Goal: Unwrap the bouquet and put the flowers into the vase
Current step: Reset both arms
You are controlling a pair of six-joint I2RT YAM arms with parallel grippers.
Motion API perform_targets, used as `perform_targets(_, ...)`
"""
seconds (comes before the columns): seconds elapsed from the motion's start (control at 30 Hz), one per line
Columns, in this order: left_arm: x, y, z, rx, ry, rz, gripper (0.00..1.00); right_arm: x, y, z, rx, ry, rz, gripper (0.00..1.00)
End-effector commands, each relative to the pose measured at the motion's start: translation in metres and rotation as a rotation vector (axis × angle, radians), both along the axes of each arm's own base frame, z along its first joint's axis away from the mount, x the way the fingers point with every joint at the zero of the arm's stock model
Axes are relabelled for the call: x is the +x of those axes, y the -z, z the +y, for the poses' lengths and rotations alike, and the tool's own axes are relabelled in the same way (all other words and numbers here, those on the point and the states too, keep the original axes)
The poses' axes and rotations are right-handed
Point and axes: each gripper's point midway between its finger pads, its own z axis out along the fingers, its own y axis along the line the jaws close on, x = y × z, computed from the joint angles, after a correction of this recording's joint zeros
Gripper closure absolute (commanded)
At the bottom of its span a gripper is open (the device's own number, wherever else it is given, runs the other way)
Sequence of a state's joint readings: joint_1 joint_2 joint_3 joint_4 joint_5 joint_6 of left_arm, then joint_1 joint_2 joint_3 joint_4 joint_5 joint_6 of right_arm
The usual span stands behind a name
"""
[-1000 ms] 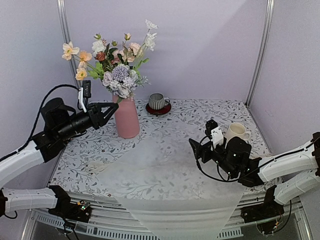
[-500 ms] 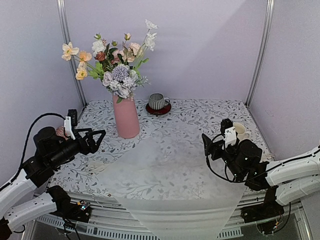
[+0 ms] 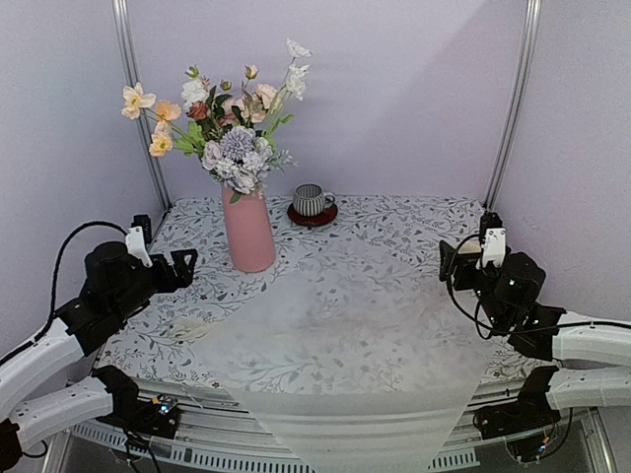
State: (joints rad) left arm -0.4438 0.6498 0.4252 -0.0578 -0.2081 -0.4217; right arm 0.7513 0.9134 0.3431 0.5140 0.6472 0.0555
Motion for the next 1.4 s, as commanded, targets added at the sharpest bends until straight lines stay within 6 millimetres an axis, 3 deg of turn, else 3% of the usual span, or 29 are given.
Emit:
perform_targets(0.0, 0.010, -0.023, 0.019, 0.051, -0.091, -0.118, 0.02, 0.006, 0.004, -0.030, 0.052, 0.059, 0.042, 0.01)
perform_targets(0.23, 0.014, -0.026, 0.017, 0.253, -0.045, -0.200, 0.02, 0.008, 0.017, -0.046, 0.015, 0.096, 0.030, 0.01)
perform_targets(0.37, 0.021, -0.018, 0.022, 0.323, -0.070, -0.245, 0.07, 0.007, 0.006, -0.052, -0.032, 0.113, -0.056, 0.05)
perform_targets(0.53, 0.038, 0.002, 0.046, 0.350, -0.164, -0.223, 0.02, 0.011, 0.000, -0.078, -0.050, 0.111, -0.155, 0.09)
perform_targets(0.77, 0.057, 0.021, 0.077, 0.373, -0.229, -0.235, 0.02, 0.020, 0.025, -0.101, -0.126, 0.126, -0.159, 0.12)
perform_targets(0.9, 0.065, 0.027, 0.090, 0.366, -0.248, -0.239, 0.02, 0.036, 0.038, -0.089, -0.115, -0.017, -0.137, 0.11)
perform_targets(1.03, 0.073, 0.030, 0.090, 0.357, -0.220, -0.279, 0.02, 0.058, 0.048, -0.092, -0.155, -0.012, -0.105, 0.10)
perform_targets(1.2, 0.094, 0.047, 0.081, 0.374, -0.152, -0.226, 0.04, 0.069, 0.059, -0.115, -0.147, 0.046, -0.117, 0.11)
perform_targets(1.27, 0.095, 0.041, 0.080, 0.376, -0.149, -0.261, 0.04, 0.071, 0.064, -0.121, -0.109, 0.052, -0.111, 0.11)
perform_targets(1.37, 0.098, 0.040, 0.084, 0.377, -0.163, -0.269, 0.03, 0.077, 0.068, -0.124, -0.106, 0.069, -0.083, 0.01)
